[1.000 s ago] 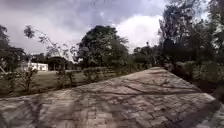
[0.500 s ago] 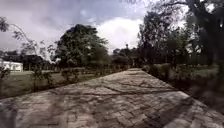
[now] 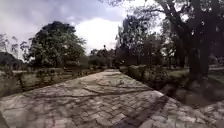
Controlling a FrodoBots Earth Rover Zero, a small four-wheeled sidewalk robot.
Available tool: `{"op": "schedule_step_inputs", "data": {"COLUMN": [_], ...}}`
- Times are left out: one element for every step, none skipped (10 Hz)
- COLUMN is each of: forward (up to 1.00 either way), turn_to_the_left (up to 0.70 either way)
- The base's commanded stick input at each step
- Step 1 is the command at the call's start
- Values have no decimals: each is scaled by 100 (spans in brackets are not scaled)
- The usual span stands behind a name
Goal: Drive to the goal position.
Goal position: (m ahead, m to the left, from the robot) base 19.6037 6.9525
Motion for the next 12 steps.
{"op": "schedule_step_inputs", "data": {"forward": [0, 12, 49, 70, 70, 70, 70, 70, 70, 70, 70, 70], "turn_to_the_left": [0, 0, 0, 0, 0, 0, 0, 0, 0, 0, 0, 0]}}
